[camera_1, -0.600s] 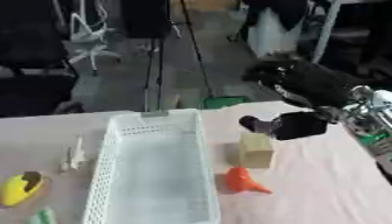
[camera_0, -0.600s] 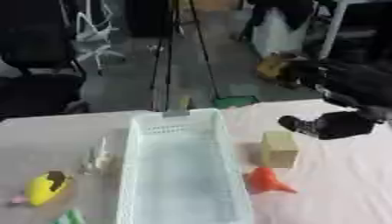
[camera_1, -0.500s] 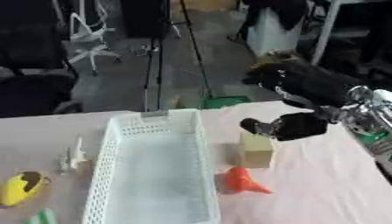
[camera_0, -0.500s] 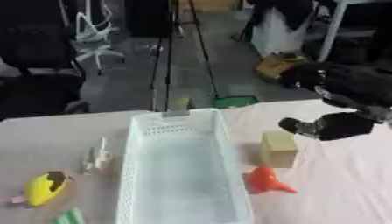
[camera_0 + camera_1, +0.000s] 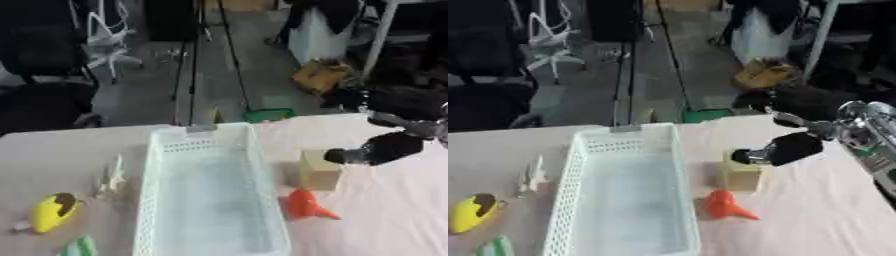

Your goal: Pick up objects on the table and place them in the box.

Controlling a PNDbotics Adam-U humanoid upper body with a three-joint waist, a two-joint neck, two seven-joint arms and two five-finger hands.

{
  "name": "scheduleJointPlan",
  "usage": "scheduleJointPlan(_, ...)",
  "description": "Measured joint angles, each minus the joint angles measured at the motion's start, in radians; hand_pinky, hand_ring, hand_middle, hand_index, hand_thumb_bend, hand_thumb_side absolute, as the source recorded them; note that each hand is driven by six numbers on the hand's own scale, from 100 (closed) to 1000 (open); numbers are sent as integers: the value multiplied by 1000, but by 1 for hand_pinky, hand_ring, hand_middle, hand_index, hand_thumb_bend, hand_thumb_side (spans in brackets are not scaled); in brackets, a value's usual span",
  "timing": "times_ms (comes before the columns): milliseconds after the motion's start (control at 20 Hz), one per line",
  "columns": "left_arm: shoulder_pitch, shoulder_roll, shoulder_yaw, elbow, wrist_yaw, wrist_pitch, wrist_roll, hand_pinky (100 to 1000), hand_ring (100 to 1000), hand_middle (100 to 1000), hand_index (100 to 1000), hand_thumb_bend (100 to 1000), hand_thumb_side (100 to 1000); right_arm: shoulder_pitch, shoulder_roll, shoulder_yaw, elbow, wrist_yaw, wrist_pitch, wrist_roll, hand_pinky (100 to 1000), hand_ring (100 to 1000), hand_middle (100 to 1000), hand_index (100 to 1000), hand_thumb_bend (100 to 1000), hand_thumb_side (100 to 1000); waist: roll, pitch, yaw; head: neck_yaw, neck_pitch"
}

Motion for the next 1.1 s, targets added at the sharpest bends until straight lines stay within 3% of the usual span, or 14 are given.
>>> scheduleJointPlan(500, -1, 0, -1, -1, -1, 2, -2, 855, 958, 905, 918, 203, 1000, -38, 20, 48, 147, 47, -18, 5, 932, 996, 963, 1000, 658, 834, -5, 9, 11, -3, -6)
scheduleJointPlan(1100, -3, -2, -6, -1, -1, 5, -7, 854, 957, 901, 914, 196, 1000, -90, 69, 53, 348, 85, -63, 17, 959, 1000, 977, 1000, 703, 765, -1, 25, 26, -24, -29)
